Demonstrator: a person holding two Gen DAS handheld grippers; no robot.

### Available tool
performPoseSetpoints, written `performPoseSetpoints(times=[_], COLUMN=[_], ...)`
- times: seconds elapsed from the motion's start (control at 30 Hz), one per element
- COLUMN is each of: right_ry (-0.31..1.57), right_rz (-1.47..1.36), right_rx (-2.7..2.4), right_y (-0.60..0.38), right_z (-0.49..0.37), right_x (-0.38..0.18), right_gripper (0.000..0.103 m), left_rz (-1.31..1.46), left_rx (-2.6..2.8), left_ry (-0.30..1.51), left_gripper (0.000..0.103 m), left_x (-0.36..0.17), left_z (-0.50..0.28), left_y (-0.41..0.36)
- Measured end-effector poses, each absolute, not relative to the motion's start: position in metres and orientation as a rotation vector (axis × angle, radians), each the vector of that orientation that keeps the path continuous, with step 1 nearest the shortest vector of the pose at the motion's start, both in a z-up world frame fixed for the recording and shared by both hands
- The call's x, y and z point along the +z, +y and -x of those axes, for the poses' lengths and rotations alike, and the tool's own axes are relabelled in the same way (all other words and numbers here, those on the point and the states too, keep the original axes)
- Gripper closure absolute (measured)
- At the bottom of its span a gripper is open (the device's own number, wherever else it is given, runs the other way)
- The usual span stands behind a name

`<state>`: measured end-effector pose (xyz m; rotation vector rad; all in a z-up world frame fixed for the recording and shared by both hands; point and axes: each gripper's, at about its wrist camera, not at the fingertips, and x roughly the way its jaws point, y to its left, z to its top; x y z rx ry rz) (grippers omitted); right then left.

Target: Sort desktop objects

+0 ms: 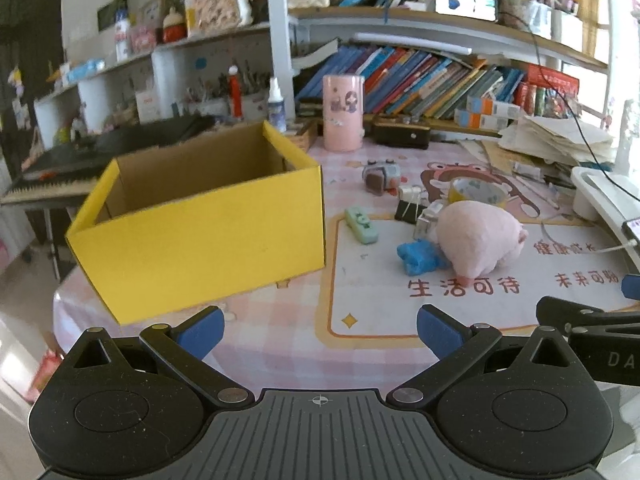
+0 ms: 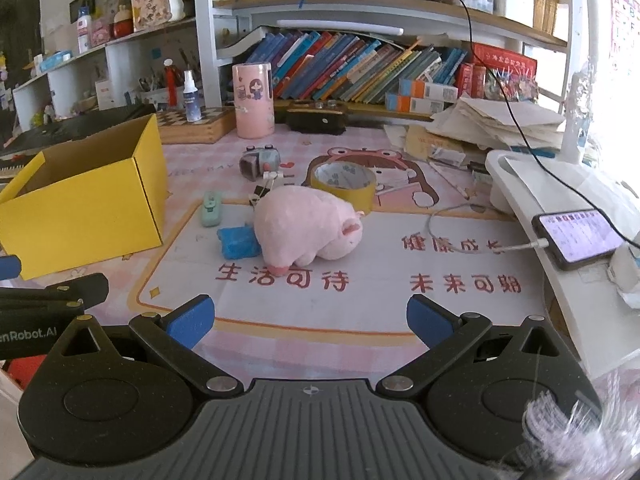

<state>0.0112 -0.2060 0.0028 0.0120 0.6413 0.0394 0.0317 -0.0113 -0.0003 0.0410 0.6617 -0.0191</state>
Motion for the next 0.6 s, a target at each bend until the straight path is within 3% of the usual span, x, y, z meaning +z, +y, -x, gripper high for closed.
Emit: performPoseSetpoints(times=[0.6], right_ry=[0.694], right_rz=[0.035], right_rx=[0.163], right_y=[-0.216], right_z=[-0.064], right_x=[-0.005], right_gripper=[0.0], left_rz=[-0.005], left_rx=[0.07], left_ry=[0.712], left_gripper=[0.0], left_x=[-0.006], left_z=[-0.064], left_y=[-0.029])
